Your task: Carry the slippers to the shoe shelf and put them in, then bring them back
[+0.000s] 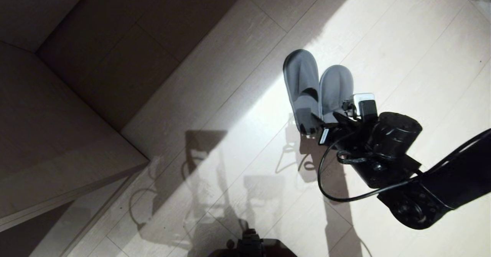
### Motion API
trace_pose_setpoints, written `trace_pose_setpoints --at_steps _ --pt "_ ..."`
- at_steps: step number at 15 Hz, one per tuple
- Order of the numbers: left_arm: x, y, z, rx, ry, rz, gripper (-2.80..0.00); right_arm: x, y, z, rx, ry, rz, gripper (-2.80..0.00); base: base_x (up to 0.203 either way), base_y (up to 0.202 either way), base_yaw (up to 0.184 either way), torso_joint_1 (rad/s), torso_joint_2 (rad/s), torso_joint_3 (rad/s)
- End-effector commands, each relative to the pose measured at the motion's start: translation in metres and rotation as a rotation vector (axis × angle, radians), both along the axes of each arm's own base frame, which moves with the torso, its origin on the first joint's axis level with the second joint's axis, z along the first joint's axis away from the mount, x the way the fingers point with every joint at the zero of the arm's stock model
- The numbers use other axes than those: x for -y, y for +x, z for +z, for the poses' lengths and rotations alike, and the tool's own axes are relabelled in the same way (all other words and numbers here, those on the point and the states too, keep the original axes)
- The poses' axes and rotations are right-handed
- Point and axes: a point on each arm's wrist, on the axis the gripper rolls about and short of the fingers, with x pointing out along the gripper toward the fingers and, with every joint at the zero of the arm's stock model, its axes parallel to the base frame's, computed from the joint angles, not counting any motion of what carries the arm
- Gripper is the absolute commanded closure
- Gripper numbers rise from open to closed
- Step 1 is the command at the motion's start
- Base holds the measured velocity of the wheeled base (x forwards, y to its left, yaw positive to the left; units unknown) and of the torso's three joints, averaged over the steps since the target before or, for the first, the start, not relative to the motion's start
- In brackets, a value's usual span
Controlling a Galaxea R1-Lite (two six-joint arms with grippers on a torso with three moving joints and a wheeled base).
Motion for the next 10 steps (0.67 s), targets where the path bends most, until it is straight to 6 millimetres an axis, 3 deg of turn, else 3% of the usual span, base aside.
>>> trace_pose_setpoints --at_steps 1,6,10 --pt "0.000 0.000 0.000 0.000 -0.002 0.001 0.00 0.012 -0.042 0.041 0.093 0.033 0.019 0.00 0.000 0.000 0.000 0.000 0.00 0.000" --pt "0.000 0.000 0.000 0.000 -0.002 0.001 0.00 0.050 -0.144 0.084 0.167 0.039 0.043 0.00 0.000 0.000 0.000 0.000 0.00 0.000" --pt "0.000 0.000 0.000 0.000 0.000 0.001 0.00 0.091 -0.216 0.097 0.210 0.044 -0.006 0.00 0.000 0.000 0.000 0.000 0.00 0.000"
